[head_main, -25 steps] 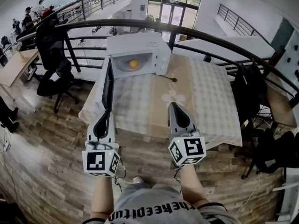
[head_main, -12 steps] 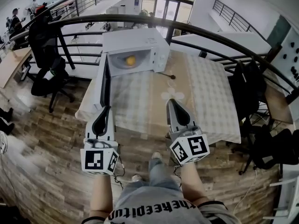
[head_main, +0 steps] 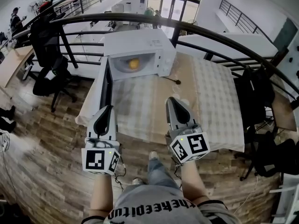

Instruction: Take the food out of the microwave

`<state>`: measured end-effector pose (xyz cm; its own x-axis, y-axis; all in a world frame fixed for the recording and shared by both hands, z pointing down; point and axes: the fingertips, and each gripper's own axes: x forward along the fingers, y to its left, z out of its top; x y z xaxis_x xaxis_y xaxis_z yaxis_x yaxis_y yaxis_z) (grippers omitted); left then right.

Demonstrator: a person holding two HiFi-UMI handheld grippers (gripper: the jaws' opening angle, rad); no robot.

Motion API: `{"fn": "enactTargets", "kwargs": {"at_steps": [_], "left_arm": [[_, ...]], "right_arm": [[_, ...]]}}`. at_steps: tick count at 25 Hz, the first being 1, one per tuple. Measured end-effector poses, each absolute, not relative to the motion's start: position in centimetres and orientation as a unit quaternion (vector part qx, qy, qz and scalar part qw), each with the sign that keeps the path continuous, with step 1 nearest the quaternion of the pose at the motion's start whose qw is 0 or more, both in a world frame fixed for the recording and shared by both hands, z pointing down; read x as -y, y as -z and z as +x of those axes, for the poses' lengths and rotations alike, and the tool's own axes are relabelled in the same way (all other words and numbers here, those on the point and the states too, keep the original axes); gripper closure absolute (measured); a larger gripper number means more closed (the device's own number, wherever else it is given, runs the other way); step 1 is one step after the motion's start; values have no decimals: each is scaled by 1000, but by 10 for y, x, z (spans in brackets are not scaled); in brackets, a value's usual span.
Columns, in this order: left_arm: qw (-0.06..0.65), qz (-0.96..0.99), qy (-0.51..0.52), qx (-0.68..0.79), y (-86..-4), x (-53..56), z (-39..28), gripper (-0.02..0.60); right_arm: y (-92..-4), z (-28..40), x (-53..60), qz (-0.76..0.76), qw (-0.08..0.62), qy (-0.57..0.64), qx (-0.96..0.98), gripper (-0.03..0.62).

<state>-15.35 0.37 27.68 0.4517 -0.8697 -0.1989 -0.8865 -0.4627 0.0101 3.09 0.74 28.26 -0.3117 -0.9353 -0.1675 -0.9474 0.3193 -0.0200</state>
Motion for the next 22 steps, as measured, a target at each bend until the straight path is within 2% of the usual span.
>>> {"fn": "enactTargets", "kwargs": {"at_steps": [22], "left_arm": [[43, -826, -89, -555, -270, 154, -97, 563]], "right_arm": [[-270, 72, 167, -529, 58, -46, -845, 588]]}}
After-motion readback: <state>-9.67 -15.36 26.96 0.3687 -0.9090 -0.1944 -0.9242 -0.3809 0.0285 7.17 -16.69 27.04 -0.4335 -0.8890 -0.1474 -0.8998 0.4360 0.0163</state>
